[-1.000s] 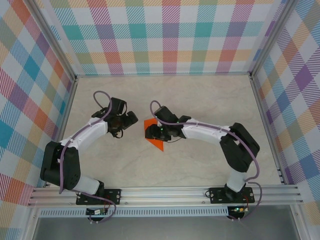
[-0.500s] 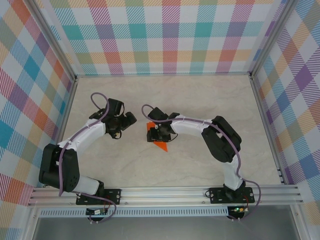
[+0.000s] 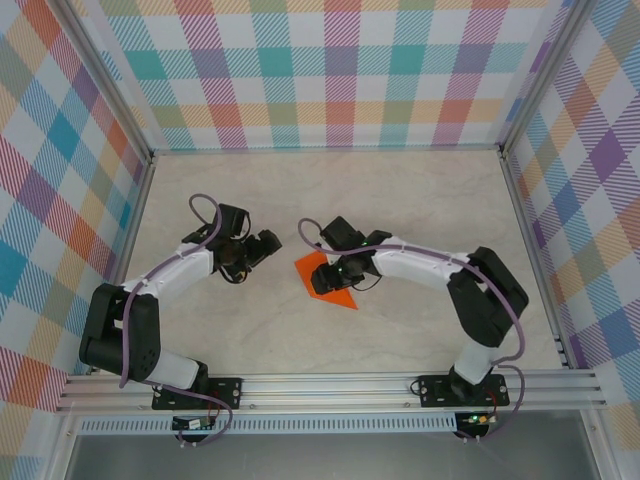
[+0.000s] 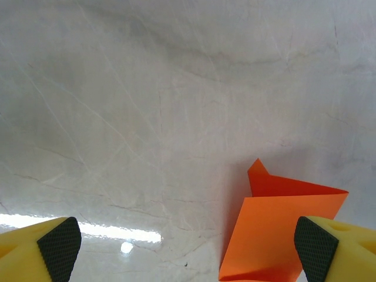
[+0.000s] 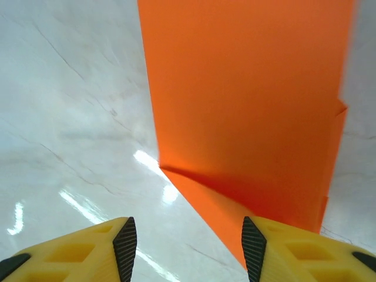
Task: Fold a paper plane with a square sheet of paper (pick it up from the middle)
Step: Turn over the paper at the center of the table.
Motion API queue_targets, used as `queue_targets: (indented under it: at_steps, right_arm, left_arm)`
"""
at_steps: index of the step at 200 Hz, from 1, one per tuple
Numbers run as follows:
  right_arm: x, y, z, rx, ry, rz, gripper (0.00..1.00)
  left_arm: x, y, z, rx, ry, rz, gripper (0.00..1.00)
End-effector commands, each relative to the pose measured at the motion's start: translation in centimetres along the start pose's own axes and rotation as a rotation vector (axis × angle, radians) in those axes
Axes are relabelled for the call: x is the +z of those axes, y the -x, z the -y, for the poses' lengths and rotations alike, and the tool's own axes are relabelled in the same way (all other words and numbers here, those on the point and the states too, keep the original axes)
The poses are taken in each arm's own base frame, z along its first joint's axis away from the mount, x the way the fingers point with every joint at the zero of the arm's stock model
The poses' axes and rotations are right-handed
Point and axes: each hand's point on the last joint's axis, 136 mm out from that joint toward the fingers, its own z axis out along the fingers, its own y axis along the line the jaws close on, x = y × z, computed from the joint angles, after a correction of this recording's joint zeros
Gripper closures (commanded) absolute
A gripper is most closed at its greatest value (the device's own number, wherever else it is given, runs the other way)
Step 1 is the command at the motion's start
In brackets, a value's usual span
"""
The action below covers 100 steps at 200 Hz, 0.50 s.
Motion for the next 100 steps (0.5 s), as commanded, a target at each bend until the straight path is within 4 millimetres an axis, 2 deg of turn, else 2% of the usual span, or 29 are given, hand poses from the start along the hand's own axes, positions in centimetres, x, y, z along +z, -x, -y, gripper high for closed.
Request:
queue_targets:
  at_steps: [1,37,100]
  right_arm:
    - [-0.5,1.2,-0.5,0.153,0.065,0.092,0.48]
    - [0.9,0.1,-0.2,0.224,0.096,0.072,0.52]
    - [2.7,-0.1,2.4,0.278,0.056,0.048,0.54]
  left_arm:
    - [-0.4,-0.9,1.2,0.001,-0.078,-0.026,0.04]
    - [-0.2,-2.8,1.5,0.010,-0.099,-0.087,0.05]
    - [0.8,-5.9,2.3,0.000,-0.134,-0.182,0.07]
